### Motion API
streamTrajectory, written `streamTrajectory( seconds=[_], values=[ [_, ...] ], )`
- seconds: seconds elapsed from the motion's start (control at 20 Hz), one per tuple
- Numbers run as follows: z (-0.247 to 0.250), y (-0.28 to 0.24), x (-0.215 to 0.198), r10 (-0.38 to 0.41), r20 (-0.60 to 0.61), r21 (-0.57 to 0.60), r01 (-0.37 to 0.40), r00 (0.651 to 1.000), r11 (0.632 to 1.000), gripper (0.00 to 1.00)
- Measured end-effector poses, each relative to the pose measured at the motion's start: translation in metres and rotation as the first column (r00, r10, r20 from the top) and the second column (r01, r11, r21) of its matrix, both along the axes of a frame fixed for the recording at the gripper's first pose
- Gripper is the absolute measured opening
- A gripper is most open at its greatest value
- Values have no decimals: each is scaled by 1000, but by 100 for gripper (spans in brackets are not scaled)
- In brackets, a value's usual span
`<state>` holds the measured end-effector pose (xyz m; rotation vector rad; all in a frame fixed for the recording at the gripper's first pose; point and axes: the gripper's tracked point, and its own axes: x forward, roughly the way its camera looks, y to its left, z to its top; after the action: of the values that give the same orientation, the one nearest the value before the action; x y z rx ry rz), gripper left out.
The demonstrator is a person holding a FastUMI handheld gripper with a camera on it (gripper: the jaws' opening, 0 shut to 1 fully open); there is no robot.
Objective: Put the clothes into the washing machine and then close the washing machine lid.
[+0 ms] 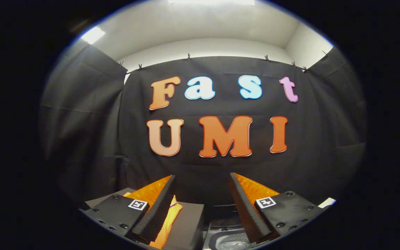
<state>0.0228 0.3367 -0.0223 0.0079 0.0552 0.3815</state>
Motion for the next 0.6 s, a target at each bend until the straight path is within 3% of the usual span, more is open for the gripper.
streamTrajectory(
  seconds=[0.3,0.5,0.6],
  values=[
    [-40,111,-17,144,-79,21,-143,986,990,98],
    [-74,156,-17,159,-162,36,-155,974,987,98],
    [-91,168,-14,125,-200,19,-123,972,992,98]
  ],
)
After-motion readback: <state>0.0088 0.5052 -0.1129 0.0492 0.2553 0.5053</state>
